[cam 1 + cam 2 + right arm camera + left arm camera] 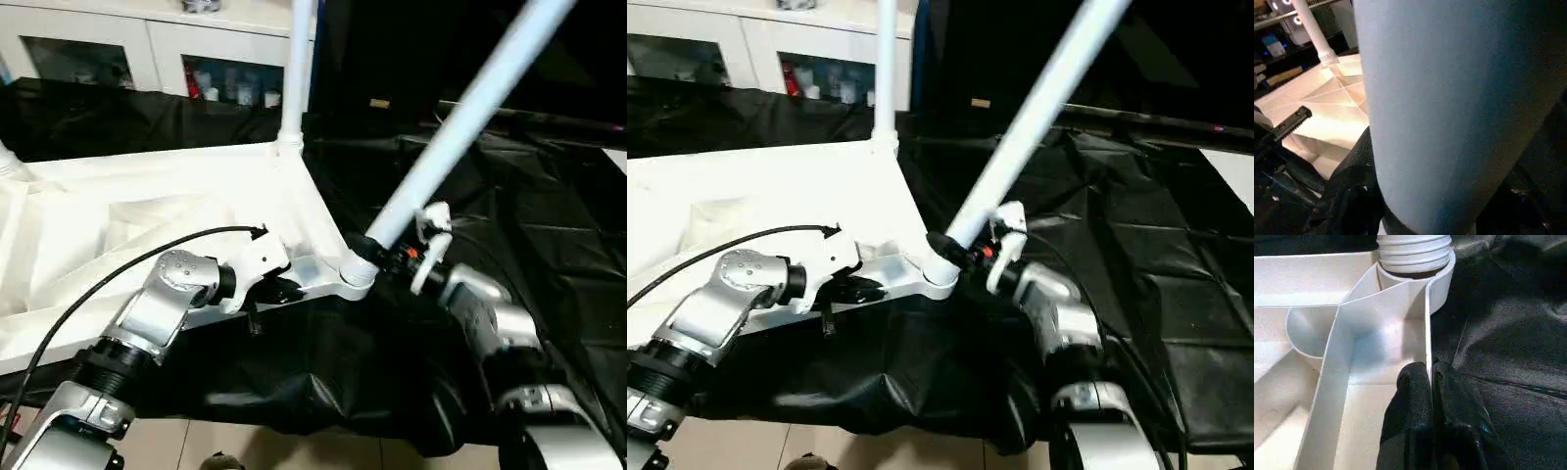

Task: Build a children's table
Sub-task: Insert table leg to table base

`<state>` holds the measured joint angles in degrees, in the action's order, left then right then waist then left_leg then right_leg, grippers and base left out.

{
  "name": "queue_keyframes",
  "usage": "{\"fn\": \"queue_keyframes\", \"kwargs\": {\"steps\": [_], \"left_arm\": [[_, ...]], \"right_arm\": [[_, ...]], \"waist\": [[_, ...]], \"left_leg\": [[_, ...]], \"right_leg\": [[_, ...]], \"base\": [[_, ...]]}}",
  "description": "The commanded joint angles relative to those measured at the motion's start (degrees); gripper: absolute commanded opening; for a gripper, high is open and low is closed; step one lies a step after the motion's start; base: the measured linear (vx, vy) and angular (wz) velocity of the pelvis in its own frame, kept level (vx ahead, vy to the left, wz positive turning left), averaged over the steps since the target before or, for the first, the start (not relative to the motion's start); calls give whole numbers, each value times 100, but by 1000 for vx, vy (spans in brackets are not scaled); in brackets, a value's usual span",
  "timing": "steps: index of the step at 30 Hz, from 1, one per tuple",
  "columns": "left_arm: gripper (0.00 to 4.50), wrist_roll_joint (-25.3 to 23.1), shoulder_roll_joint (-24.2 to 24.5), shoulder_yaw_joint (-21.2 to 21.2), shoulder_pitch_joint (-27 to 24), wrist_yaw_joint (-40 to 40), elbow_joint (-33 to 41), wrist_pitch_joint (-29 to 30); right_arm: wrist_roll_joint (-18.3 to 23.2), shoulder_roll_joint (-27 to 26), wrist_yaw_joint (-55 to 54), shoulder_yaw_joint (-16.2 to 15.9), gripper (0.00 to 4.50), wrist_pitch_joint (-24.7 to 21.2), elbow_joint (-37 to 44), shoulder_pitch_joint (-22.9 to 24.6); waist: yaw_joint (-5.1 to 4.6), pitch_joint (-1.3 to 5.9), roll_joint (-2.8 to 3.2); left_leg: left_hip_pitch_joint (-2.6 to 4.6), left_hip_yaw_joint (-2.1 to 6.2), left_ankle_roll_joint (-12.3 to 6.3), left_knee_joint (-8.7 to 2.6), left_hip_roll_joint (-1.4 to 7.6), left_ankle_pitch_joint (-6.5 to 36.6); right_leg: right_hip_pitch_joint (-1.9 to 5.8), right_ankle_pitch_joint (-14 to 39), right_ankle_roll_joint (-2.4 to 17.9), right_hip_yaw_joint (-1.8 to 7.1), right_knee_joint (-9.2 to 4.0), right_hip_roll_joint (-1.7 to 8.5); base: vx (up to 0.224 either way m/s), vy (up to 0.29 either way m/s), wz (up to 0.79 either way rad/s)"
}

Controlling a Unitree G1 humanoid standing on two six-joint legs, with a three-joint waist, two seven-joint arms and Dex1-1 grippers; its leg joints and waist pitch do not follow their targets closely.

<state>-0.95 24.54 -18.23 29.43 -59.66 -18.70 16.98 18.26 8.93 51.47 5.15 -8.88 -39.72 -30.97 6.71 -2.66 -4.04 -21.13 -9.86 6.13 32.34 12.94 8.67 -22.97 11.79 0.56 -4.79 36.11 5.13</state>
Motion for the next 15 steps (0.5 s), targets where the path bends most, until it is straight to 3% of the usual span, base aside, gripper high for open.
{"fn": "queue_keyframes", "kwargs": {"steps": [1, 5, 10, 12, 15], "left_arm": [[0, 237, -91, 213, 199, 29, 220, -311], [0, 180, -78, 183, 223, 28, 166, -353], [0, 159, -75, 167, 218, 38, 161, -364], [0, 137, -53, 138, 200, 19, 185, -358], [0, 79, 7, 56, 183, -54, 217, -361]], "right_arm": [[-468, 174, -203, -198, 190, -7, -197, 328], [-817, 275, -162, -601, 190, 119, 178, 447], [-922, 291, -72, -827, 190, 111, 258, 418], [-962, 289, -37, -950, 190, 85, 239, 366], [-1040, 294, 49, -1104, 190, 78, 124, 240]], "waist": [[5, 374, 132], [18, 373, 123], [17, 373, 122], [15, 365, 81], [8, 361, 94]], "left_leg": [[86, -40, 20, -323, 35, 1175], [84, -36, 32, -323, 31, 1109], [78, -34, 21, -325, 32, 1193], [70, -35, 10, -328, 31, 1168], [81, -31, 24, -335, 33, 1258]], "right_leg": [[322, 227, 1222, 266, -382, 263], [327, 210, 1155, 266, -381, 253], [326, 342, 1135, 268, -391, 261], [328, 400, 1099, 264, -397, 259], [315, 581, 1079, 266, -411, 267]], "base": [[0, 0, 0], [0, 0, 0], [0, 0, 0], [0, 0, 0], [0, 0, 0]]}}
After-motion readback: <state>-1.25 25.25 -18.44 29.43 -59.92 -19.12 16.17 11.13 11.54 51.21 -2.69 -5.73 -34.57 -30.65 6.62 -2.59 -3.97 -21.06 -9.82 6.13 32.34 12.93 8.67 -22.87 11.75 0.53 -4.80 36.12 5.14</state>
